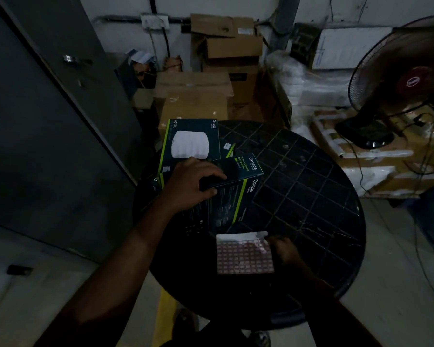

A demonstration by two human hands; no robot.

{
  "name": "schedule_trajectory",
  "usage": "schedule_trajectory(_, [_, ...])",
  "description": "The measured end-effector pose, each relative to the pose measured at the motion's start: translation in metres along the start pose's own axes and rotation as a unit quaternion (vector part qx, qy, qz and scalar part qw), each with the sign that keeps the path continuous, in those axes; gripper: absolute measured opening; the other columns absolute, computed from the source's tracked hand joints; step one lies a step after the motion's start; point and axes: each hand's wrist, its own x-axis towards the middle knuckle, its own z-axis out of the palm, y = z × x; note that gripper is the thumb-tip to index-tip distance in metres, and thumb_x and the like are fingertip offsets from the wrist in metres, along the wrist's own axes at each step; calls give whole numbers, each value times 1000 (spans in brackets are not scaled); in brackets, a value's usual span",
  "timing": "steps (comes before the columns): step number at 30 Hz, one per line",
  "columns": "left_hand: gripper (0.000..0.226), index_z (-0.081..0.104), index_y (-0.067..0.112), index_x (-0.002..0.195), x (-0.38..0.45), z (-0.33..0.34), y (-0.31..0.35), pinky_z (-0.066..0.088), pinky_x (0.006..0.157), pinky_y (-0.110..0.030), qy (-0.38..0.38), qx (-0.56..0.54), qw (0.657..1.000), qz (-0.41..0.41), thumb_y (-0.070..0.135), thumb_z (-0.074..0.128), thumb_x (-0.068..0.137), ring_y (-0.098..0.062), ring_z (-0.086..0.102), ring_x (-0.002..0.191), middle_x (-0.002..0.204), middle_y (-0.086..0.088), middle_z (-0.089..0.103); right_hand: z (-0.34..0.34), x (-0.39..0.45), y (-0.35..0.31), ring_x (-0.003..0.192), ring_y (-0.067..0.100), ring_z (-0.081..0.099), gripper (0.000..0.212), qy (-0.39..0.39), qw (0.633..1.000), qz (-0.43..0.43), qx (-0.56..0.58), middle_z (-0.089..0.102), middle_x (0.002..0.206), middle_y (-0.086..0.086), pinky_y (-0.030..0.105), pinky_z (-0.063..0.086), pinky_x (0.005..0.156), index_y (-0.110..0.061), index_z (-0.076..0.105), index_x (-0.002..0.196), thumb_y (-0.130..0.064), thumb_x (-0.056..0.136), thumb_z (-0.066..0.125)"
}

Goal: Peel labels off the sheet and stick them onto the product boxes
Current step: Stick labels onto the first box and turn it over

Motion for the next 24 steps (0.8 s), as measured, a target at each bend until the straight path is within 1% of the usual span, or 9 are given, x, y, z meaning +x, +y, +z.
schedule_trajectory(2, [33, 72, 36, 103, 0, 0, -3, 38, 94, -30, 11, -25, 1000, -1, 30, 83, 73, -7, 54, 107, 115, 22, 65, 0, -1, -4, 100, 21, 62, 24, 43, 997, 1, 61, 70, 118, 10, 24, 49, 80, -18, 72, 110, -32, 98, 58])
schedule_trajectory(3, [28, 75, 33, 97, -1, -1, -4, 41, 94, -30, 20, -48, 999, -15, 27, 85, 71, -7, 57, 106, 112, 20, 67, -1, -4, -9, 98, 21, 65, 19, 65, 996, -19, 66, 73, 108, 5, 30, 50, 86, -23, 75, 99, -33, 97, 58])
schedule_trajectory(5, [21, 77, 27, 83, -3, -4, -5, 45, 95, -28, 38, -92, 994, -54, 25, 89, 66, -2, 59, 105, 106, 18, 70, -3, -17, -28, 93, 20, 69, 20, 81, 988, -92, 96, 75, 93, -3, 38, 53, 87, -27, 74, 85, -29, 97, 58])
schedule_trajectory(8, [17, 78, 25, 77, -5, -7, -7, 46, 96, -25, 44, -120, 989, -79, 22, 90, 65, 3, 60, 106, 105, 19, 70, -5, -42, -73, 85, 20, 68, 19, 39, 960, -233, 150, 72, 91, 2, 37, 53, 74, -19, 72, 93, -16, 101, 55])
schedule_trajectory(10, [16, 78, 24, 76, -5, -9, -7, 47, 96, -25, 40, -122, 989, -75, 19, 89, 65, 2, 60, 106, 106, 19, 70, -8, -63, -107, 75, 21, 65, 16, 12, 933, -328, 147, 70, 84, 10, 33, 53, 70, -14, 71, 97, -16, 101, 55])
schedule_trajectory(14, [15, 79, 23, 74, -6, -11, -4, 47, 96, -25, 42, -115, 990, -72, 14, 88, 65, 1, 61, 104, 105, 18, 70, -13, -87, -170, 79, 16, 67, 15, 69, 878, -469, 65, 71, 87, 6, 26, 53, 71, -10, 72, 98, -11, 99, 57])
schedule_trajectory(16, [16, 79, 21, 75, -7, -11, -3, 46, 96, -22, 45, -117, 990, -69, 12, 88, 64, 1, 61, 104, 104, 19, 68, -14, -86, -189, 81, 14, 67, 13, 105, 852, -513, -22, 72, 93, 2, 27, 54, 72, -15, 73, 102, -18, 96, 61])
schedule_trajectory(20, [23, 80, 18, 84, -8, -8, -6, 46, 97, -21, 59, -113, 990, -62, 12, 89, 64, -4, 61, 107, 109, 14, 69, -10, -76, -202, 89, 20, 66, 14, 113, 817, -543, -156, 71, 100, 5, 35, 54, 78, -15, 73, 104, -15, 92, 66])
schedule_trajectory(24, [24, 80, 19, 87, -8, -6, -9, 42, 96, -14, 74, -98, 991, -56, 13, 88, 66, -3, 58, 108, 111, 10, 70, -7, -67, -199, 91, 23, 66, 18, 142, 799, -560, -166, 71, 99, 7, 37, 53, 78, -11, 73, 105, -8, 90, 63])
